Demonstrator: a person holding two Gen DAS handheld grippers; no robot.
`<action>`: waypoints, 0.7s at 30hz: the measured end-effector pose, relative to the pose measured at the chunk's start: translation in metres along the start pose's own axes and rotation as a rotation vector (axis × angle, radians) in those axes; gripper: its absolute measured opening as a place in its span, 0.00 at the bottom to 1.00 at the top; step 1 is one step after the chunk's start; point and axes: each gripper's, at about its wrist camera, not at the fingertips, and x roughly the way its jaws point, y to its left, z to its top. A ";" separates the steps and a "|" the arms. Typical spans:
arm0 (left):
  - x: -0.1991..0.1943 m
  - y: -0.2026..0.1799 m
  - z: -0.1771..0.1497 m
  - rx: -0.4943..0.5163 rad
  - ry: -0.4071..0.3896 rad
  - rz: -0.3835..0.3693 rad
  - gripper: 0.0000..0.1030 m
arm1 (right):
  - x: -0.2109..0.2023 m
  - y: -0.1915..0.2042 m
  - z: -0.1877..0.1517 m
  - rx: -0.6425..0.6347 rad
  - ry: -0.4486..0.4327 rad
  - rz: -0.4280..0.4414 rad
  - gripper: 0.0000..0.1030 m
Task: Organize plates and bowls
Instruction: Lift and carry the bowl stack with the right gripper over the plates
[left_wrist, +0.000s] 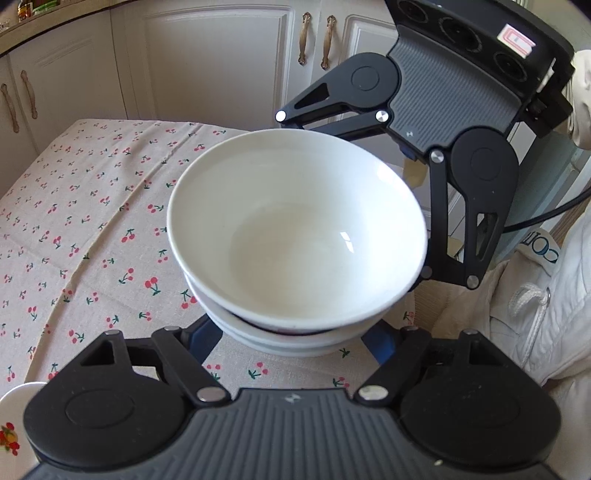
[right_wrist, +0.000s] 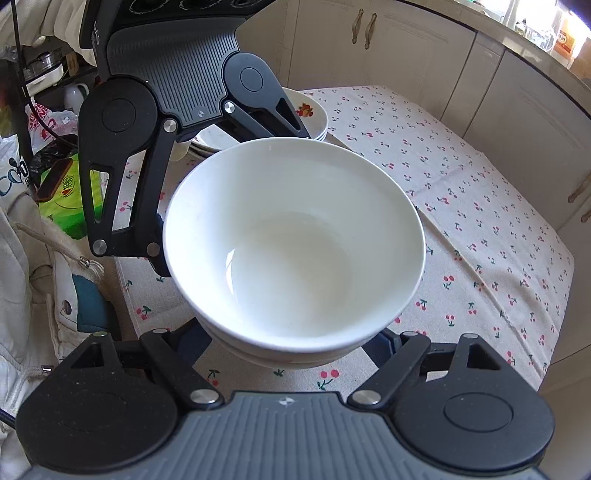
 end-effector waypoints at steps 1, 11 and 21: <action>-0.006 0.001 -0.001 -0.003 -0.005 0.010 0.78 | -0.001 0.001 0.004 -0.008 -0.004 -0.001 0.86; -0.067 0.020 -0.033 -0.057 -0.048 0.128 0.78 | 0.008 0.010 0.068 -0.118 -0.042 0.003 0.86; -0.107 0.051 -0.078 -0.153 -0.062 0.223 0.78 | 0.051 0.011 0.139 -0.203 -0.057 0.059 0.86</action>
